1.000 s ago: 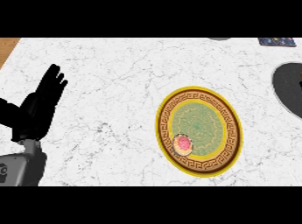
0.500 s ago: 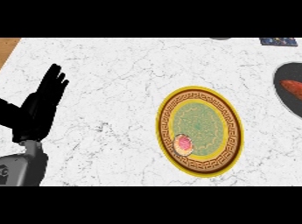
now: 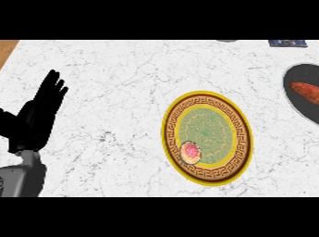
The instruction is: Pick the sweet potato from the plate and place it in the pan
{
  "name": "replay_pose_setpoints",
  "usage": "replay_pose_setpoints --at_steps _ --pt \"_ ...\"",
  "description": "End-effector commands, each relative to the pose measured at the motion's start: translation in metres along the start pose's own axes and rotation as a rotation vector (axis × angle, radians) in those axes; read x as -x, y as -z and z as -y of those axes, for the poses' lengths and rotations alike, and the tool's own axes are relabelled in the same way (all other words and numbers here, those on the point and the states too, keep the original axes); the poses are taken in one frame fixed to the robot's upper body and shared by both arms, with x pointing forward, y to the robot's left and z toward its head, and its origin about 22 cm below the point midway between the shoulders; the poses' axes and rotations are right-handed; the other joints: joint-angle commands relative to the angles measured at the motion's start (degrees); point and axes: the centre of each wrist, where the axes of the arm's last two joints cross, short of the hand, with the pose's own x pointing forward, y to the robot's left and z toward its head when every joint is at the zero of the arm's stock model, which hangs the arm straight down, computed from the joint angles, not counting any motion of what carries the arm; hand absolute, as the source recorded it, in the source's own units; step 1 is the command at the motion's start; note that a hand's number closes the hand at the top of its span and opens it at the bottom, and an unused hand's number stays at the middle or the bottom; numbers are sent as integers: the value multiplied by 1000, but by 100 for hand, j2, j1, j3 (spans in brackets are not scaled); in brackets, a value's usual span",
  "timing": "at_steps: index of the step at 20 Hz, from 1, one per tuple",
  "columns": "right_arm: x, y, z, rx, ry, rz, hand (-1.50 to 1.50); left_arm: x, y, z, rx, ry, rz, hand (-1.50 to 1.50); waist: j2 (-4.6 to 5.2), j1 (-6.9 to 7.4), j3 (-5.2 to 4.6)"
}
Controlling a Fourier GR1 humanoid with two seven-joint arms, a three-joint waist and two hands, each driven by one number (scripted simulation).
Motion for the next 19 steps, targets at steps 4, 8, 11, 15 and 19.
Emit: replay_pose_setpoints --at_steps 4,8,11,15,19 --pt "50 -53 65 7 241 56 -150 6 -3 -2 -20 -5 -10 0 -26 -142 6" --pt "44 -62 108 -87 348 76 -150 2 -1 -4 -25 -1 10 0 -37 -126 -2" --pt "66 -86 110 -73 317 90 -150 -2 -9 -13 -18 -1 -11 0 -40 -64 4" --pt "61 -87 120 -58 300 100 -150 -5 5 -8 -11 -7 5 0 -35 -78 0" --pt "69 -94 115 -70 275 85 -150 6 1 -7 -22 -8 -11 0 -46 -82 -8"
